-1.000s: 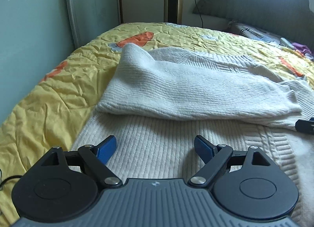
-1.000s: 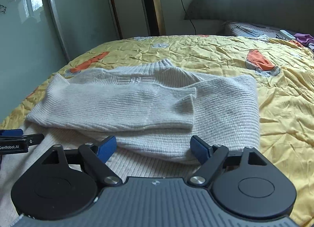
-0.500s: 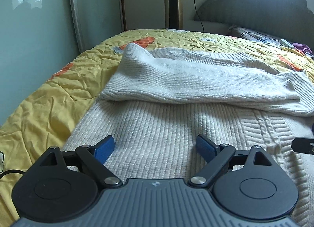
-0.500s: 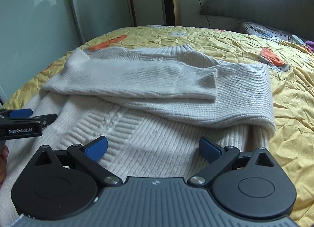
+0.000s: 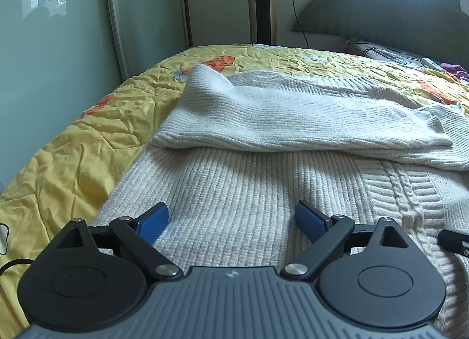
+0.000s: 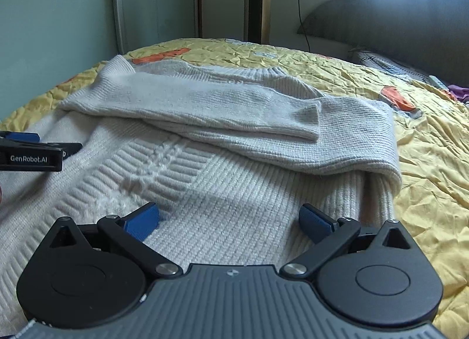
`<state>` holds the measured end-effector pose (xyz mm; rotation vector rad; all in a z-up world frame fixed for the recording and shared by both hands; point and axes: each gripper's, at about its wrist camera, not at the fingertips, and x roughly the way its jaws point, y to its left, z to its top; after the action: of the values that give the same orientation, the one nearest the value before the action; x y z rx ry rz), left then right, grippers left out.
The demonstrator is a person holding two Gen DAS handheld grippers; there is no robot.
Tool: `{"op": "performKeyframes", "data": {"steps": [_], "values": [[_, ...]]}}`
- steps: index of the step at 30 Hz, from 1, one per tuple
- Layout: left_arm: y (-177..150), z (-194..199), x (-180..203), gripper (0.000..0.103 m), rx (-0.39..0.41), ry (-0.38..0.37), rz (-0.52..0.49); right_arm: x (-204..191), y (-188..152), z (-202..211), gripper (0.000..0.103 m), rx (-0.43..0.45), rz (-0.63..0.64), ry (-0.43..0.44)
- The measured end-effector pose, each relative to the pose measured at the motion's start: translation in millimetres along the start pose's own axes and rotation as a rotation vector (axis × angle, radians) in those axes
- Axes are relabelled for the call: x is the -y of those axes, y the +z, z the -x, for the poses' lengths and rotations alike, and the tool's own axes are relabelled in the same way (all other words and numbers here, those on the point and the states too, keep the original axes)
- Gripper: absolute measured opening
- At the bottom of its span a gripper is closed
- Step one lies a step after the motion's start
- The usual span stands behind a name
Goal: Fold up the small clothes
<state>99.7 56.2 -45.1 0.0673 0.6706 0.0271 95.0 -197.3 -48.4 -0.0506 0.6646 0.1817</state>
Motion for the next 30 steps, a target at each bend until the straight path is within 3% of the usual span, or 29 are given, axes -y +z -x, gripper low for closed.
{"op": "performKeyframes", "data": {"steps": [9, 13, 23, 30], "values": [[-4, 7, -1, 0.095, -0.008, 0.009, 0.012, -4, -10, 12, 0.103, 0.019, 0.012, -0.018], [-7, 11, -5, 0.103, -0.022, 0.006, 0.031, -4, -13, 16, 0.103, 0.026, 0.005, -0.015], [-18, 25, -7, 0.103, -0.039, 0.010, 0.026, -11, -19, 27, 0.103, 0.008, 0.020, -0.039], [-28, 41, -12, 0.103, -0.049, 0.001, 0.023, -14, -31, 46, 0.103, 0.043, 0.003, -0.045]]}}
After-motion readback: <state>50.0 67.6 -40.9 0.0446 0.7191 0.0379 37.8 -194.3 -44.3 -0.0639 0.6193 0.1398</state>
